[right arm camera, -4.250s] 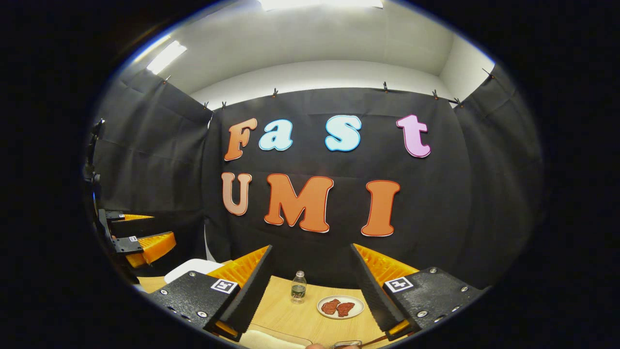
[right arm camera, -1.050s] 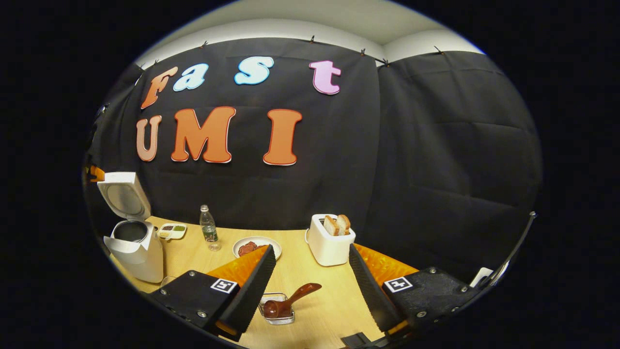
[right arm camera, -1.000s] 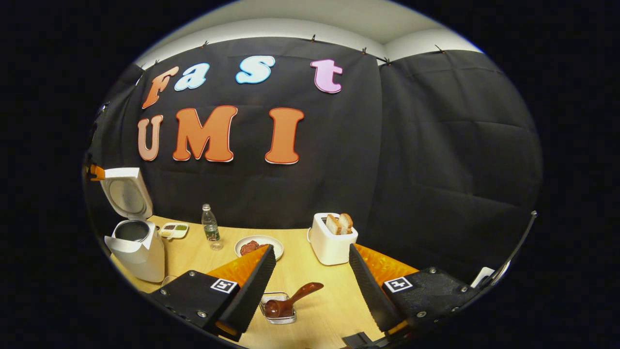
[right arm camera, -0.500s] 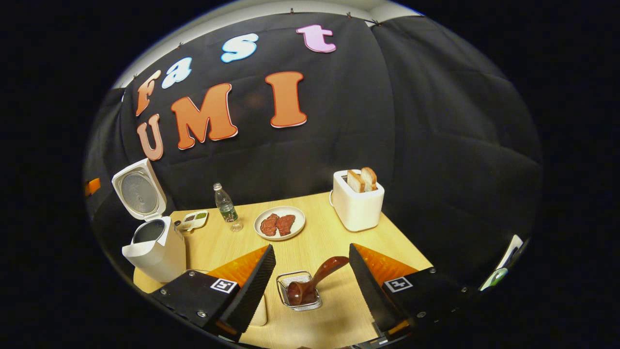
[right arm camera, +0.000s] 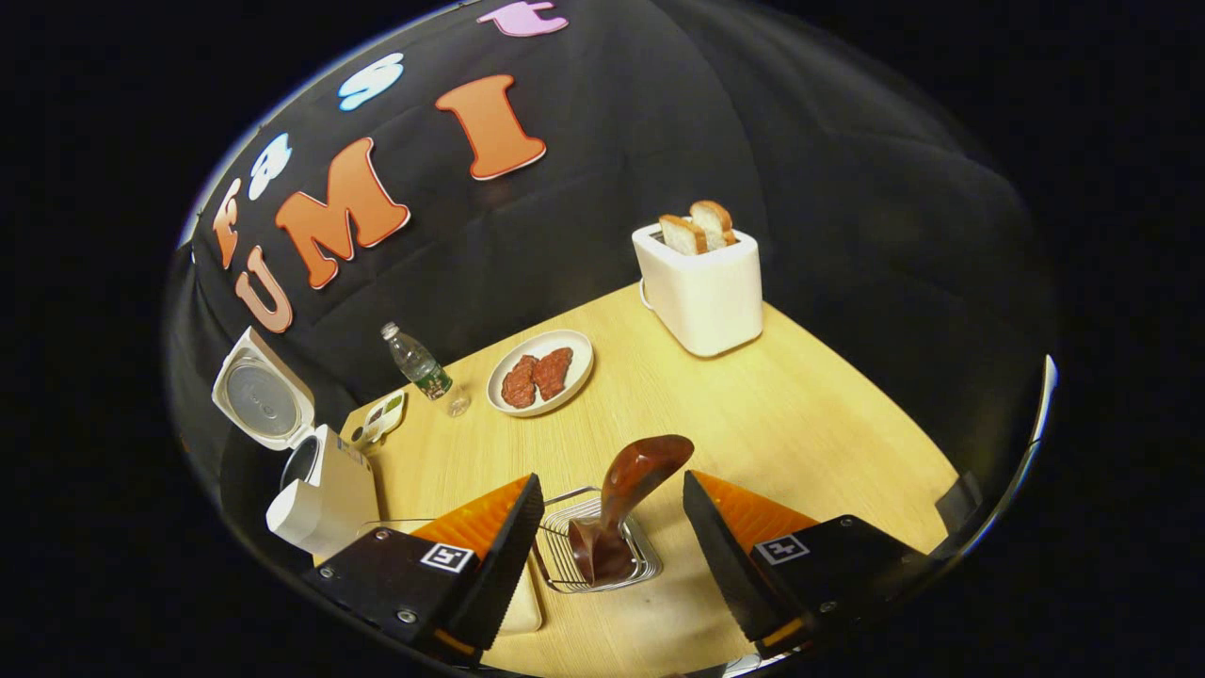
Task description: Close the left gripper, press the button to open the rice cooker; take a wooden spoon from the chopstick holder with the right hand, scoop a spoonful of rice and pour it into the rice cooker, then put the wooden spoon back into the chopstick holder.
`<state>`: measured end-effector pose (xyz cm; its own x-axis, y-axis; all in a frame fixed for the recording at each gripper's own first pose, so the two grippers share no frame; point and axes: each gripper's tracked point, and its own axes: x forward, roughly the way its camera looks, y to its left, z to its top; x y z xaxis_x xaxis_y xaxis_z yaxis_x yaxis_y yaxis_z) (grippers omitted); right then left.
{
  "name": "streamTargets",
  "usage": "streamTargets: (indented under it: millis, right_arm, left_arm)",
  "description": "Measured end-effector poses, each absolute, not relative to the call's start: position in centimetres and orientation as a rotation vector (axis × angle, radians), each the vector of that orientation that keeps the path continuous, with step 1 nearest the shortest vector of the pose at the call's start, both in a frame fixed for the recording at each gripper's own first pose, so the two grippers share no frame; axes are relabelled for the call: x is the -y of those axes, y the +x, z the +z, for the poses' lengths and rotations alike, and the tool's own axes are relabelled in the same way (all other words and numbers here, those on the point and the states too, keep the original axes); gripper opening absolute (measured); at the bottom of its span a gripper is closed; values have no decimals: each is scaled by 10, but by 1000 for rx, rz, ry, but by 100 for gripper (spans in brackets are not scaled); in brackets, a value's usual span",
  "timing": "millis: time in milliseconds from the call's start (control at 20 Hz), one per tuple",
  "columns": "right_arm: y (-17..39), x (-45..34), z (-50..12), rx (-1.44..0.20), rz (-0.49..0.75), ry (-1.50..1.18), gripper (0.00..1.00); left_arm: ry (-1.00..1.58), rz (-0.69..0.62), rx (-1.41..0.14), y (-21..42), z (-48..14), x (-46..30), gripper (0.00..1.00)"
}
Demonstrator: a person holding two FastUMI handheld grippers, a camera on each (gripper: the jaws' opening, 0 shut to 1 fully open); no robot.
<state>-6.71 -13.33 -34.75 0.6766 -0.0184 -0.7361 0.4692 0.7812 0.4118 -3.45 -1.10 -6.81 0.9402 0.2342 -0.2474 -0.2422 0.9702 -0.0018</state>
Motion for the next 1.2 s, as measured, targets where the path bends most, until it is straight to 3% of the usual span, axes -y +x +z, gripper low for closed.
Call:
streamTargets:
  millis: [200, 250, 300, 350, 400, 500, 550, 600, 650, 750, 800, 850, 1000, 1050, 1100, 1200]
  right_arm:
    - [-53, 126, -366, -782, -286, 680, 82]
    - [-51, 126, -370, -782, -291, 683, 76]
    - [-51, 126, -376, -804, -295, 685, 64]
    - [-50, 123, -380, -808, -294, 698, 67]
    - [-47, 122, -381, -801, -298, 706, 64]
    - [-46, 126, -386, -794, -316, 690, 49]
    - [-48, 126, -388, -805, -322, 683, 37]
    - [-49, 123, -391, -822, -313, 697, 31]
    - [-49, 124, -388, -823, -321, 709, 23]
    - [-49, 123, -389, -829, -331, 724, 20]
    - [-49, 122, -389, -830, -332, 723, 19]
    - [-50, 120, -387, -830, -330, 714, 18]
    - [-49, 121, -374, -804, -328, 669, 15]
    - [-47, 122, -366, -786, -329, 657, 15]
    - [-44, 123, -358, -770, -328, 645, 15]
    - [-41, 124, -340, -737, -337, 616, 15]
  left_arm:
    - [-87, 307, -282, -60, -78, 12, 100]
    - [-92, 321, -288, -67, -80, 13, 100]
    - [-92, 335, -292, -72, -83, 13, 100]
    - [-91, 347, -296, -77, -83, 13, 100]
    - [-92, 354, -301, -80, -85, 14, 100]
    - [-104, 355, -308, -85, -88, 17, 100]
    - [-117, 349, -307, -84, -89, 19, 100]
    - [-129, 341, -310, -83, -91, 22, 94]
    - [-140, 337, -315, -82, -92, 23, 100]
    - [-151, 328, -320, -77, -94, 25, 94]
    - [-151, 322, -320, -74, -95, 26, 100]
    - [-148, 314, -320, -72, -95, 27, 94]
    - [-130, 288, -324, -64, -98, 27, 94]
    - [-124, 281, -321, -61, -98, 25, 100]
    - [-120, 274, -320, -58, -99, 23, 94]
    - [-125, 265, -316, -52, -100, 18, 94]
